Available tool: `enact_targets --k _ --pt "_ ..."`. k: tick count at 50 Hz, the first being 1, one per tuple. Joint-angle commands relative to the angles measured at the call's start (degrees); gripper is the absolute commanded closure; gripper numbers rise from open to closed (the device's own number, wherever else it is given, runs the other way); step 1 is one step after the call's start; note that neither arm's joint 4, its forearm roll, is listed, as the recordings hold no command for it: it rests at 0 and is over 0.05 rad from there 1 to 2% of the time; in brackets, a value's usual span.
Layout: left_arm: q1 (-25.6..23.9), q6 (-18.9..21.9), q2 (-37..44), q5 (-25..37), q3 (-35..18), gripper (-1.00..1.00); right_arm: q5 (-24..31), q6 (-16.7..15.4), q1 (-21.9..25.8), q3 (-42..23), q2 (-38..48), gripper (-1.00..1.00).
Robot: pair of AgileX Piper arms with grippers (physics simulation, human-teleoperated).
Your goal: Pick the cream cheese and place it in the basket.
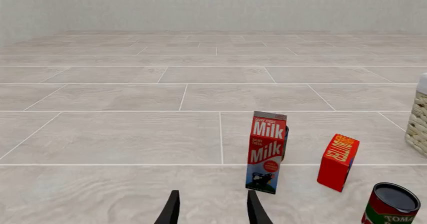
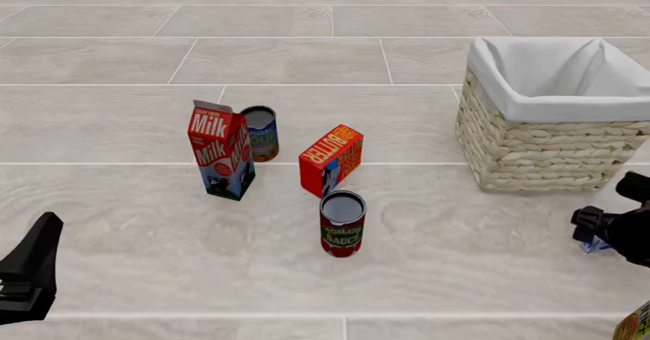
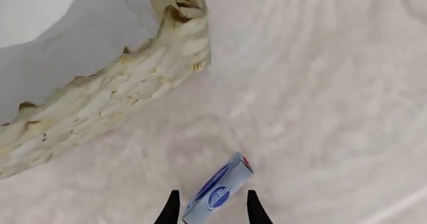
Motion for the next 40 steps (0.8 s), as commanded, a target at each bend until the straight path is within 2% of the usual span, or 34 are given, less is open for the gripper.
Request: enact_targets --k 1,11,17,18,30,40 --pt "0.01 0.0 0.0 0.0 0.0 -1.0 -2.77 0.58 0.38 0.86 2.61 -1.0" --pt "0.0 0.0 -0.01 0.0 0.0 -1.0 -5.22 1.06 0.35 1.89 4.74 -1.0" --pt "0.0 -0.01 0.0 0.0 0.0 -1.0 -4.76 1.34 0.15 2.01 3.74 -1.0" --pt "0.01 0.0 0.0 0.0 0.0 -1.0 -4.56 1.45 0.25 2.09 3.36 1.0" --pt "0.0 0.0 0.0 0.0 0.0 -1.0 -4.12 1.83 0.16 2.03 2.41 1.0" --pt "0.0 0.0 0.01 0.0 0.0 -1.0 -1.95 0.5 -1.67 0.17 1.22 1.0"
